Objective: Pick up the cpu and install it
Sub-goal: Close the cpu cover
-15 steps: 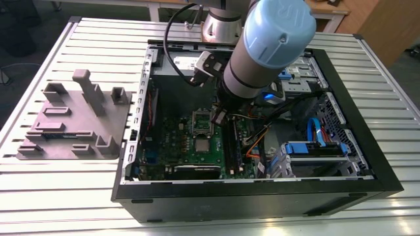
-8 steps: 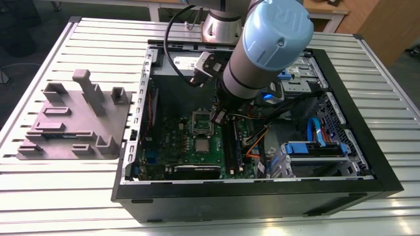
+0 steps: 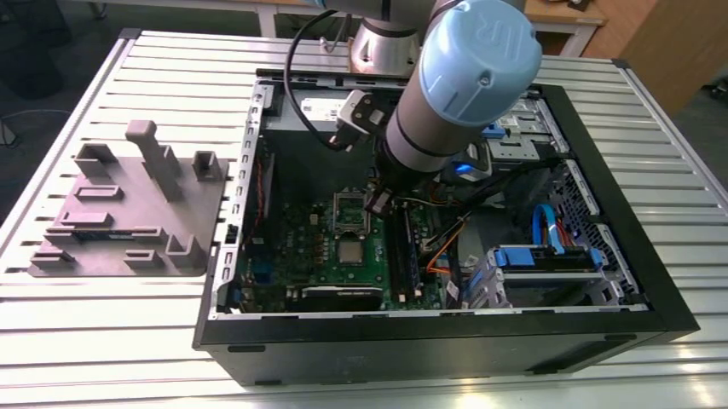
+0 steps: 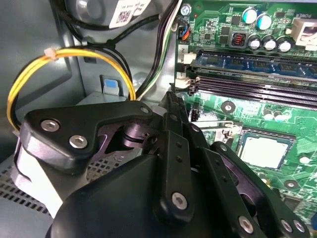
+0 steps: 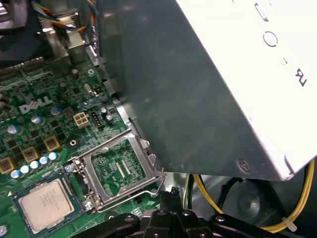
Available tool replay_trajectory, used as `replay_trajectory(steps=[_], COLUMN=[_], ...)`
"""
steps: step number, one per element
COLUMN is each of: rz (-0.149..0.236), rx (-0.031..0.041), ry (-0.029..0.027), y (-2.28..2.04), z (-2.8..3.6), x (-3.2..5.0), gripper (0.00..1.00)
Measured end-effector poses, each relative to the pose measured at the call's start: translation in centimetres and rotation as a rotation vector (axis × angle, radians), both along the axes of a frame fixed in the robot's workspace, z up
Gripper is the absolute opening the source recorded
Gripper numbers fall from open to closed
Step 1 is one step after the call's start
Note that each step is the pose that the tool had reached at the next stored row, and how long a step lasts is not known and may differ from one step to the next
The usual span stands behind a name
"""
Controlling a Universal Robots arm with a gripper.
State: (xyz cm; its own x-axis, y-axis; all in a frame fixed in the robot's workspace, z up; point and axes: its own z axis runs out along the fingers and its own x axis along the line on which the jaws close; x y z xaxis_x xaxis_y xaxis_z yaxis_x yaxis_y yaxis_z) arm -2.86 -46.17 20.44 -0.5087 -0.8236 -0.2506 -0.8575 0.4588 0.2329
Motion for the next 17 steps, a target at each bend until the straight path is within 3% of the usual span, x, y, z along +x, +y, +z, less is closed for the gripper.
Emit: replay_trajectory(steps=[4, 17], rz=[-0.041, -0.042], rx=[-0.0001, 0.0002], ry=[0.0, -0.0001], y=[0.03, 0.31], z=[-0.06, -0.62], x=[-0.01, -0.44], gripper=[0.1, 0.1])
